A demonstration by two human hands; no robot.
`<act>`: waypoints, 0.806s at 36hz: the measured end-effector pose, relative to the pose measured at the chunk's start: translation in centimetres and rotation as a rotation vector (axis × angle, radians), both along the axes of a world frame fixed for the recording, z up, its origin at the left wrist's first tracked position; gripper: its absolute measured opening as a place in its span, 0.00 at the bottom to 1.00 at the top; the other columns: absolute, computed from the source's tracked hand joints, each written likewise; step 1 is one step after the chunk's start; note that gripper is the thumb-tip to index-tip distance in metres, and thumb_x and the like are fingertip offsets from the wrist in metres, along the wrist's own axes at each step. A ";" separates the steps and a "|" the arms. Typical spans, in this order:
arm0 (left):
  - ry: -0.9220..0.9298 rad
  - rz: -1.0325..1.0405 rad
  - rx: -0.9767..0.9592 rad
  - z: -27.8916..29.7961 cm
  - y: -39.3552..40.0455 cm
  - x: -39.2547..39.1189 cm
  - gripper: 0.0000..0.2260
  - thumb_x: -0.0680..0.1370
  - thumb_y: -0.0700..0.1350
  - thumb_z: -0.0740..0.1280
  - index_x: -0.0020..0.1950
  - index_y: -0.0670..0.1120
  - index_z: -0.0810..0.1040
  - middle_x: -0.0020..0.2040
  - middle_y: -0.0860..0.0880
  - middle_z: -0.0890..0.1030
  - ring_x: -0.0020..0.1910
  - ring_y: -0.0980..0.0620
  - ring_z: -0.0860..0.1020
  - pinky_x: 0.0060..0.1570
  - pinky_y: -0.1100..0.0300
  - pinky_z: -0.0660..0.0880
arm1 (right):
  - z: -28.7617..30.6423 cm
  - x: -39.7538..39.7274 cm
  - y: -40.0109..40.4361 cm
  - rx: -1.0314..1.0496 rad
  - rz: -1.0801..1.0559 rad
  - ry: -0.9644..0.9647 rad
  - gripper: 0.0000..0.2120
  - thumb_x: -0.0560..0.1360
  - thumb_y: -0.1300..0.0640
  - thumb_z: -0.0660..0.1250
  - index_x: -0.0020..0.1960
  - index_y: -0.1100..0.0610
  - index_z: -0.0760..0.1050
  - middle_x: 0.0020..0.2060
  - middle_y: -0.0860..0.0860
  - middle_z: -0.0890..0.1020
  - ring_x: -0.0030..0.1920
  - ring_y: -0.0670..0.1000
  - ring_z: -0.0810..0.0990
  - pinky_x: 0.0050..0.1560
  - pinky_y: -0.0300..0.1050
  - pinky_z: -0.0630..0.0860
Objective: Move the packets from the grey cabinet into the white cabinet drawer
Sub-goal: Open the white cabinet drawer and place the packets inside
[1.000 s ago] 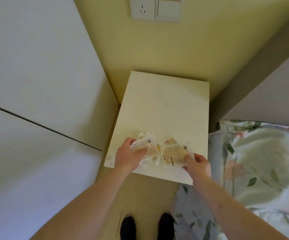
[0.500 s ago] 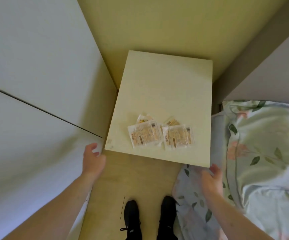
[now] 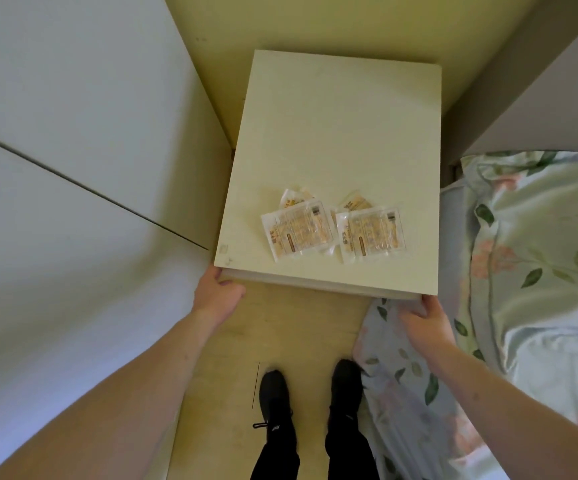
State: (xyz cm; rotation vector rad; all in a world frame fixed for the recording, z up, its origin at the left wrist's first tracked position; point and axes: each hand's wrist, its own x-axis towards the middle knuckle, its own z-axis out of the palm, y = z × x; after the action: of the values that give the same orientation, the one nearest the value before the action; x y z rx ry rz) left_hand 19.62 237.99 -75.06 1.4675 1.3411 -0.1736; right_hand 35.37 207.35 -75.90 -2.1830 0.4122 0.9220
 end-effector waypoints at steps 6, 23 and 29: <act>0.175 -0.214 0.130 0.9 -0.3 -3.1 0.27 0.77 0.40 0.68 0.76 0.52 0.69 0.69 0.50 0.75 0.62 0.48 0.76 0.58 0.57 0.76 | 1.3 -2.2 -1.2 -0.176 0.175 0.054 0.30 0.76 0.48 0.65 0.76 0.50 0.62 0.53 0.53 0.80 0.45 0.53 0.81 0.38 0.45 0.78; 0.569 -0.437 0.027 0.8 -5.0 -9.5 0.18 0.73 0.38 0.68 0.62 0.48 0.79 0.58 0.47 0.79 0.53 0.47 0.77 0.50 0.59 0.74 | 2.6 -8.7 -4.4 -0.498 0.474 0.249 0.23 0.77 0.42 0.67 0.68 0.51 0.75 0.52 0.50 0.80 0.52 0.54 0.79 0.46 0.42 0.70; 0.661 -0.568 -0.038 1.1 -5.3 -10.2 0.05 0.71 0.42 0.65 0.45 0.47 0.76 0.45 0.49 0.77 0.43 0.49 0.78 0.34 0.61 0.71 | 3.7 -8.9 -3.6 -0.476 0.517 0.270 0.25 0.77 0.45 0.67 0.72 0.51 0.71 0.62 0.50 0.80 0.58 0.53 0.79 0.49 0.40 0.68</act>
State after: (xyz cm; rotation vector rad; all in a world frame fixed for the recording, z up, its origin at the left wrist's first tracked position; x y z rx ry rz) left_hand 9.41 232.67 -73.94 1.8089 1.3632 -1.1239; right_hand 26.50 203.71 -72.24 -2.6700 0.2021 1.5388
